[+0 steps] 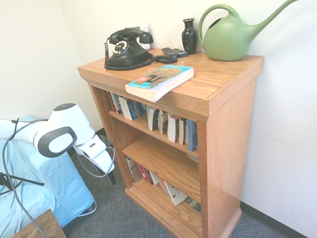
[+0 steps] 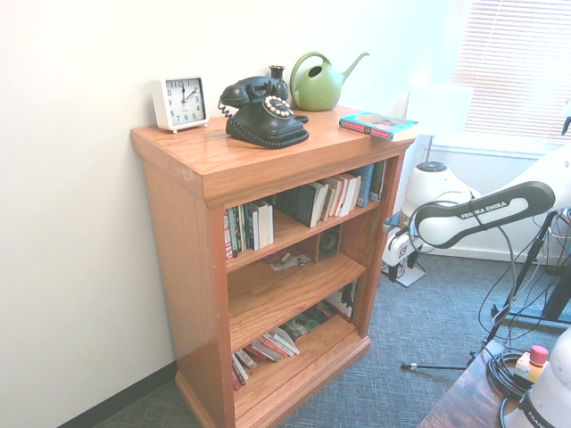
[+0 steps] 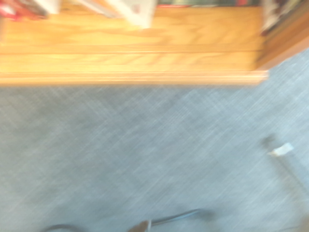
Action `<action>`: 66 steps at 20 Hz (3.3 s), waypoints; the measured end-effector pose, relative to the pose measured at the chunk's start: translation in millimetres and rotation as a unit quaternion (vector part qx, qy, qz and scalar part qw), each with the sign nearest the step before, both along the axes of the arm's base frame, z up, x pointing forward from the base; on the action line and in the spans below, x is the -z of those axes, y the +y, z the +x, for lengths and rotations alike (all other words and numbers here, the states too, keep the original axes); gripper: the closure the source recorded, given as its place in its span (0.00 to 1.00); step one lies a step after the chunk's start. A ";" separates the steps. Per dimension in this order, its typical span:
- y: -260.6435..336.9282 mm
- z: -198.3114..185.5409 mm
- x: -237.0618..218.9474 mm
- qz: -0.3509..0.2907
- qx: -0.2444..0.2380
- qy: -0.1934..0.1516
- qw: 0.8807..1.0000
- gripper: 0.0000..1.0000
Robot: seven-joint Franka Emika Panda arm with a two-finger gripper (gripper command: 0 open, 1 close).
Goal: Organize the shelf
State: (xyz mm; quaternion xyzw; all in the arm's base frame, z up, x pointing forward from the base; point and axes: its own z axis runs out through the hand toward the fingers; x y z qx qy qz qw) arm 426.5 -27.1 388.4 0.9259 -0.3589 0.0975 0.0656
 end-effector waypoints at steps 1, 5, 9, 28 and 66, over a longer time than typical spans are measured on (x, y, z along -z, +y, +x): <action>-7.9 -0.6 -5.1 -0.025 -0.010 -0.007 1.000 0.00; -38.3 -9.0 -39.3 -0.125 -0.044 -0.037 0.990 0.00; -48.5 -23.3 -76.1 -0.219 -0.084 -0.072 0.969 0.00; -58.7 -39.4 -167.2 -0.469 -0.230 -0.218 0.824 0.00; -28.2 105.9 -202.9 -0.501 -0.236 -0.236 0.798 1.00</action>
